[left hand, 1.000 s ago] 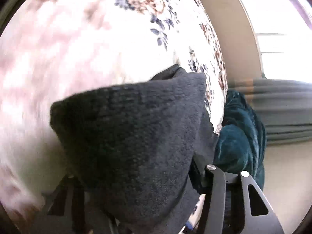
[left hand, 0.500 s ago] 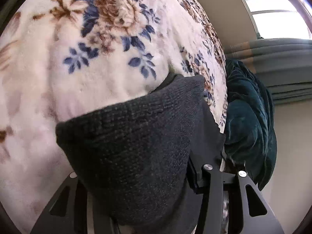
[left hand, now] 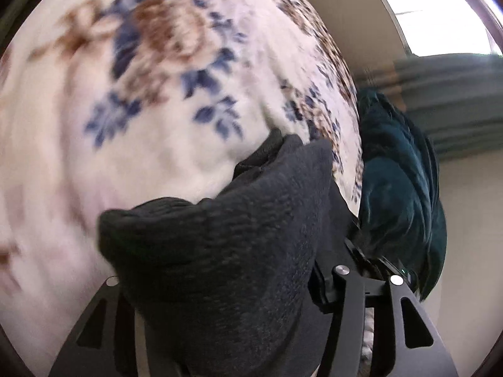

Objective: Fold small clothes

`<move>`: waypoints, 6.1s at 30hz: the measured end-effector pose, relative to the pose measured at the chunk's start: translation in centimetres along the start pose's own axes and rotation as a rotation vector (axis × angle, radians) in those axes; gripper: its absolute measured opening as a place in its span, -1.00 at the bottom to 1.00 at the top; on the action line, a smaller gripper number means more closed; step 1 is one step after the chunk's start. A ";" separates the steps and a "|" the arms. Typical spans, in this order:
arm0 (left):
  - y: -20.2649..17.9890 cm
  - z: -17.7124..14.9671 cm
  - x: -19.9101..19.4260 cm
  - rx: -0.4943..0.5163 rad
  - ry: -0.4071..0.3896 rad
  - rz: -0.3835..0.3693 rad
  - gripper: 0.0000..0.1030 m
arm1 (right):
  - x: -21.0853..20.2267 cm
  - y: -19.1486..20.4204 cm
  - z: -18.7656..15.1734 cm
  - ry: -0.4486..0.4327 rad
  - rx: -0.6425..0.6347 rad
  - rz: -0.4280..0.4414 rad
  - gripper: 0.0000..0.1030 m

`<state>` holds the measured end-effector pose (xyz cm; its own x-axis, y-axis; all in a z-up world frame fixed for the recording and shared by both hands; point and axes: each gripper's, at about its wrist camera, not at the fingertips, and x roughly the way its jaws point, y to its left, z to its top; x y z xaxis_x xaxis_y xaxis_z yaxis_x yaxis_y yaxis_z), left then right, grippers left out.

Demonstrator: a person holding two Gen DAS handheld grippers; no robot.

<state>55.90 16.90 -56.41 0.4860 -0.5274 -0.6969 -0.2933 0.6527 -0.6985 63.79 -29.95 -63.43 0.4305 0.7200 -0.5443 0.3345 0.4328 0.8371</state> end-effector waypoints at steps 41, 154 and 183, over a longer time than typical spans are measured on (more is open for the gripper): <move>-3.7 0.1 6.1 0.241 0.314 -0.157 0.04 | 1.7 -3.5 -0.7 0.513 -0.286 -0.061 -0.54; -35.5 -23.2 -43.0 0.772 -0.363 0.532 0.91 | -49.8 44.6 -48.1 -0.511 -0.841 -0.670 1.00; -36.2 -23.3 -43.6 0.774 -0.382 0.530 0.91 | -48.6 44.3 -49.4 -0.504 -0.815 -0.669 1.00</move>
<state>26.09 3.60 -4.51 0.7185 0.0532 -0.6935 0.0010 0.9970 0.0775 16.21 -18.99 2.79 0.7174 -0.0013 -0.6967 0.0627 0.9961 0.0627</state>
